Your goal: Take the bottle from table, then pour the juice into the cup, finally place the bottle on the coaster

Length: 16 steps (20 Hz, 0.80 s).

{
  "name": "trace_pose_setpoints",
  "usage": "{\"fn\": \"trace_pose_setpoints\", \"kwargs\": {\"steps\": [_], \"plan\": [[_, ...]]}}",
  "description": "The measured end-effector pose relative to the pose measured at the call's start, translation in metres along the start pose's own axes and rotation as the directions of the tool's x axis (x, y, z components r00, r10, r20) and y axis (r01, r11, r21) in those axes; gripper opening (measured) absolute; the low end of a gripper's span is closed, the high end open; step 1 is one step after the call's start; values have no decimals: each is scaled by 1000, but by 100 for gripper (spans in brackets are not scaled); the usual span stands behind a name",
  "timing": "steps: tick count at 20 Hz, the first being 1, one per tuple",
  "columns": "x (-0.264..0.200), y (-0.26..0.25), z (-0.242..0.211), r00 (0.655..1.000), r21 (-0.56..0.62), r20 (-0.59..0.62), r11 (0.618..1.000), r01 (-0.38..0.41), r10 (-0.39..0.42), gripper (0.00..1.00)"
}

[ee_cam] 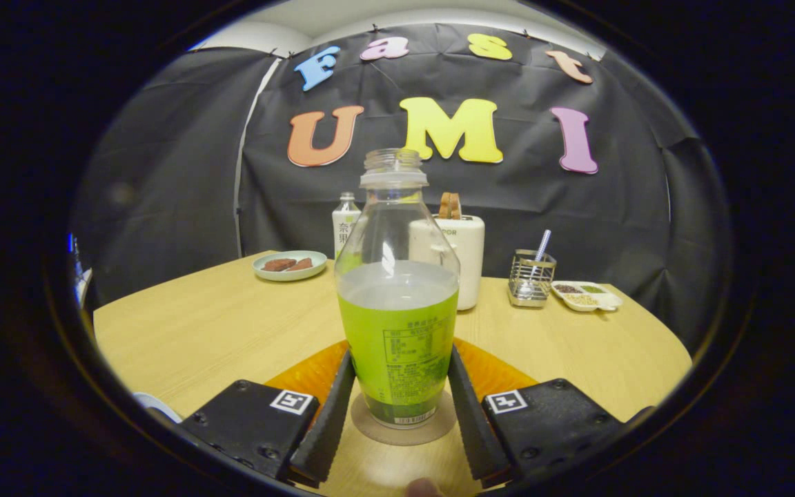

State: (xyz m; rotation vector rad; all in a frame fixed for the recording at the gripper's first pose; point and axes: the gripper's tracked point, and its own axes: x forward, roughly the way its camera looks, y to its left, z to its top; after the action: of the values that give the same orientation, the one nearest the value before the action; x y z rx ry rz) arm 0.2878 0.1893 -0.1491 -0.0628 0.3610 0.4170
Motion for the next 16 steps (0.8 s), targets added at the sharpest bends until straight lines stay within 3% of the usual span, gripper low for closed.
{"fn": "trace_pose_setpoints", "kwargs": {"steps": [3,8,16], "plan": [[-1,-2,1,1000,8,18,1000,8,-8,80],[-11,-4,5,999,20,26,999,25,-25,100],[-72,-2,17,996,50,70,997,55,-58,100]]}}
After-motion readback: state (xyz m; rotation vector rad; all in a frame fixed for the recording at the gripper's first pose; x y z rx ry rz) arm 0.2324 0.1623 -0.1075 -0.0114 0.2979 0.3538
